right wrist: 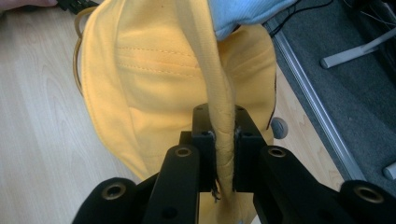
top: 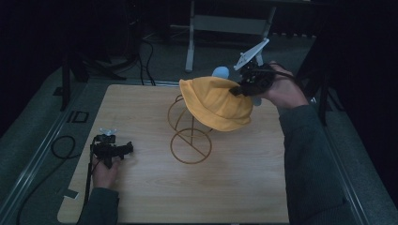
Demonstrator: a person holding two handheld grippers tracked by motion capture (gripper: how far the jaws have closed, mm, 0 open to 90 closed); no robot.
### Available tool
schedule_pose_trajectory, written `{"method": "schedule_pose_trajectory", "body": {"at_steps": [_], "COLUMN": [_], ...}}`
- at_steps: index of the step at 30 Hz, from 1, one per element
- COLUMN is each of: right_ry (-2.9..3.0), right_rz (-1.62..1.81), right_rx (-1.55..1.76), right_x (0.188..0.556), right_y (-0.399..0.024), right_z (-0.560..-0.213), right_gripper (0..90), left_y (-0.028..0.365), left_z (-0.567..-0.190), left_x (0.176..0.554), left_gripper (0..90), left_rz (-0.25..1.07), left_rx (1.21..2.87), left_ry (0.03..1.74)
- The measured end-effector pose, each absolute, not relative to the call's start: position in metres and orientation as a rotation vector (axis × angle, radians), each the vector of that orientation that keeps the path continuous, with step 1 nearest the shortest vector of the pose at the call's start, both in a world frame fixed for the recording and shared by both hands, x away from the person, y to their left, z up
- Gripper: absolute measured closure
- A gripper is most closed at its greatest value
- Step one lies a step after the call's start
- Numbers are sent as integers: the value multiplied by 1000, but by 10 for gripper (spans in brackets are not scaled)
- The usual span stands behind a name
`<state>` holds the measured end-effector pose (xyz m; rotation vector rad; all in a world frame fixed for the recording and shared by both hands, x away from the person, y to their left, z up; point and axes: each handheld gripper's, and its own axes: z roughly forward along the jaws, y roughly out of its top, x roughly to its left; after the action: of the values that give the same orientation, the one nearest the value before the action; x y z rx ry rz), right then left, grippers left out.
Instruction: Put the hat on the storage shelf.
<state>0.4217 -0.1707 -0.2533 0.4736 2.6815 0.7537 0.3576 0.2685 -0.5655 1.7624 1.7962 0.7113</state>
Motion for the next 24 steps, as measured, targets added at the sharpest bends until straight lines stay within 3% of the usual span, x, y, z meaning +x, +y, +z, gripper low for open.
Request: {"method": "schedule_pose_trajectory", "body": {"at_steps": [24], "right_ry": [2675], "right_rz": [729], "right_rx": [437], "right_x": [427], "right_y": [-133], "right_z": [-249], "right_gripper": [818], "left_y": [269], "left_z": [-565], "left_x": [358], "left_gripper": [11], "left_rz": [710], "left_rx": [1765], "left_ry": [1797]}}
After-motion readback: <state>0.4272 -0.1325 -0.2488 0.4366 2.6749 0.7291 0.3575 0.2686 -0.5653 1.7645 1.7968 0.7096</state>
